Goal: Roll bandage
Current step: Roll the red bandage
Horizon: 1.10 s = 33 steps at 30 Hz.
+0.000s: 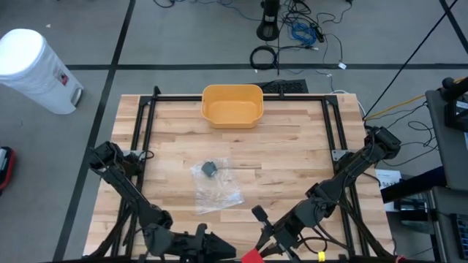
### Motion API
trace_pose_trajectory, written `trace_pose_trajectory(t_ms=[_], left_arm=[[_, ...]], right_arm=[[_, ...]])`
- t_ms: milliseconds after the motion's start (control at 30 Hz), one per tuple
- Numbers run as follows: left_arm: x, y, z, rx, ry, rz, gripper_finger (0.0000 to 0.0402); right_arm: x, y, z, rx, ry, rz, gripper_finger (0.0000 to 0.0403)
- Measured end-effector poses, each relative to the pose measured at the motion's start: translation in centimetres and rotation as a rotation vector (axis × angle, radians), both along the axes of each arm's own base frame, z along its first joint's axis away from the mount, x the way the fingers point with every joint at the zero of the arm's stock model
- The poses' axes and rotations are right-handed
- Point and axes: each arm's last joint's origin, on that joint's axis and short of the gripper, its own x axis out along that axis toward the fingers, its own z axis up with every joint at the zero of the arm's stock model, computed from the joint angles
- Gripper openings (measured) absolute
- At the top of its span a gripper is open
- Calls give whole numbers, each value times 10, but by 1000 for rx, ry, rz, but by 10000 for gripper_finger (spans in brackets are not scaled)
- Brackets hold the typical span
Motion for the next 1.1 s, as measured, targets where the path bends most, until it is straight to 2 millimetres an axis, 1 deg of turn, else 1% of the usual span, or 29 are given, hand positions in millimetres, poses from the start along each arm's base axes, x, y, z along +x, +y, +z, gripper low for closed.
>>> trace_pose_trajectory(t_ms=[100, 233, 600, 1100], left_arm=[[-1, -1, 3, 38, -31, -24, 155], [0, -2, 2, 91, -45, -80, 157], [10, 8, 2, 89, -48, -52, 151], [9, 7, 5, 71, -77, -88, 150]], right_arm=[[1, -1, 0, -1, 0, -3, 29], [3, -3, 0, -1, 0, -11, 29], [6, -8, 0, 0, 3, -27, 29], [6, -8, 0, 1, 3, -31, 29]])
